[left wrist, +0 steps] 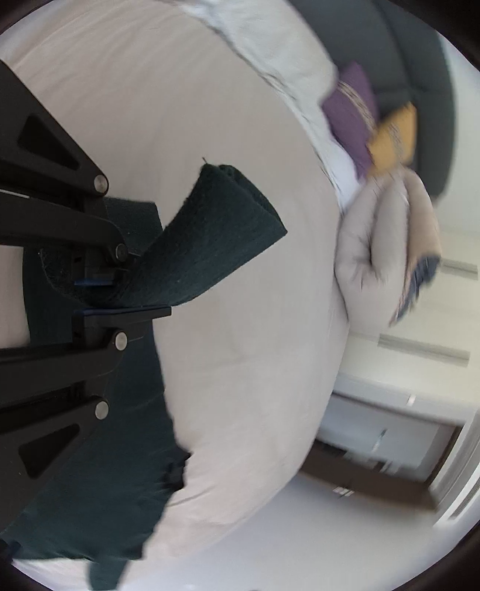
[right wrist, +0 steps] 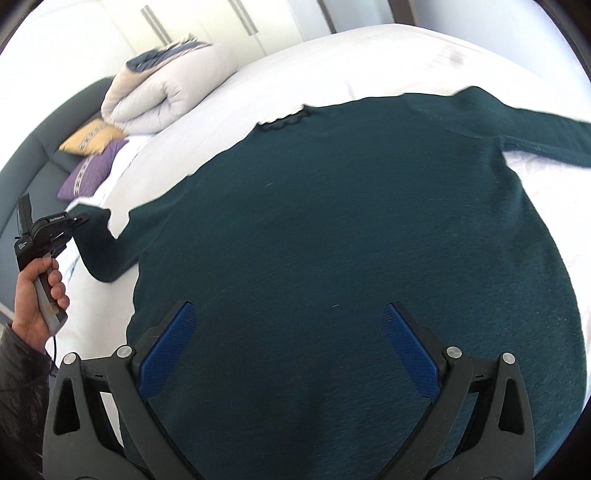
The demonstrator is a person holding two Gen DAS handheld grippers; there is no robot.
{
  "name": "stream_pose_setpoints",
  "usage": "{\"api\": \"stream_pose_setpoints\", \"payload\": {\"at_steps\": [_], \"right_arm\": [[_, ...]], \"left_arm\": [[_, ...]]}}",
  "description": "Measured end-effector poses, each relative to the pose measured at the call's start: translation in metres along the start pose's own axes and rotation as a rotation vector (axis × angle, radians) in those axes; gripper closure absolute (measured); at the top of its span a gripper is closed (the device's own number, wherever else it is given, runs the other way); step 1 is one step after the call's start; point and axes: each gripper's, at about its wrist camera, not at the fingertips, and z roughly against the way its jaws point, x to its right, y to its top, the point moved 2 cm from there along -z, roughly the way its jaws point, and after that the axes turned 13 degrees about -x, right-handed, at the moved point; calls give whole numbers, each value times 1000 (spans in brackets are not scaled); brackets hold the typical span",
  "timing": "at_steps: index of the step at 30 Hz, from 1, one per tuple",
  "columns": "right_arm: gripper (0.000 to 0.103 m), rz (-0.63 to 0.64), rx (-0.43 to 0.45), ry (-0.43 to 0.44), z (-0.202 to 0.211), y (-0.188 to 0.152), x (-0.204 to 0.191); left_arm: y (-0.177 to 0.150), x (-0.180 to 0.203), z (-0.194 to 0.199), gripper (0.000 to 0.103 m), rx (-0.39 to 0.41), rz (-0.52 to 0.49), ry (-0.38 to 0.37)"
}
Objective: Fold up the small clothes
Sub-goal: 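Grasp the sweater sleeve nearest the left tool with the left gripper, then fold the held sleeve across the sweater body with the left gripper, release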
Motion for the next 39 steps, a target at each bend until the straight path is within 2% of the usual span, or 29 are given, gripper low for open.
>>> {"api": "stream_pose_setpoints", "payload": {"at_steps": [4, 6, 8, 10, 12, 14, 15, 16, 18, 19, 20, 21, 23, 25, 27, 29, 31, 32, 34, 36, 39], "right_arm": [[0, -101, 22, 33, 6, 16, 45], [0, -144, 25, 51, 7, 26, 66], [0, -168, 16, 83, 3, 37, 84], [1, -185, -11, 129, -5, 51, 102], [2, -192, -40, 188, -17, 67, 108], [5, -194, -82, 267, -36, 89, 103], [8, -190, -108, 302, -46, 97, 96], [18, -184, -142, 358, -58, 108, 86], [21, -181, -200, 442, -83, 129, 65], [25, -174, -241, 497, -98, 139, 50], [29, -169, -274, 542, -112, 149, 35], [30, -169, -303, 550, -128, 157, 22], [30, -191, -354, 565, -152, 168, 6], [40, -224, -407, 560, -177, 178, -8], [44, -234, -438, 553, -198, 186, -19], [53, -219, -446, 544, -210, 191, -32], [73, -191, -457, 533, -220, 193, -48], [76, -174, -464, 522, -225, 195, -54], [92, -140, -460, 493, -227, 195, -63], [95, -99, -435, 456, -224, 197, -68], [96, -76, -376, 416, -213, 209, -62]], "left_arm": [[-30, 133, -32, 96, -8, -382, 152], [-57, 172, -54, 96, -29, -510, 222], [-81, 188, -72, 96, -57, -583, 275], [-96, 190, -84, 96, -65, -612, 323], [-105, 186, -88, 93, -61, -621, 337], [-107, 181, -85, 91, -47, -604, 316], [-106, 176, -84, 86, -47, -588, 294], [-104, 172, -83, 82, -50, -569, 276], [-100, 162, -80, 60, -46, -515, 238], [-99, 157, -76, 54, -41, -484, 206], [-97, 151, -71, 44, -40, -450, 165], [-96, 142, -66, 36, -36, -412, 123], [-97, 129, -54, 28, -15, -346, 61], [-98, 115, -46, 26, -11, -290, 8], [-100, 101, -43, 26, -30, -225, -52], [-103, 90, -44, 26, -54, -167, -93], [-104, 82, -45, 26, -73, -124, -119], [-104, 78, -44, 26, -75, -103, -130], [-104, 69, -39, 26, -61, -65, -163], [-103, 59, -34, 26, -48, -18, -185], [-103, 44, -37, 26, -74, 59, -223]]}}
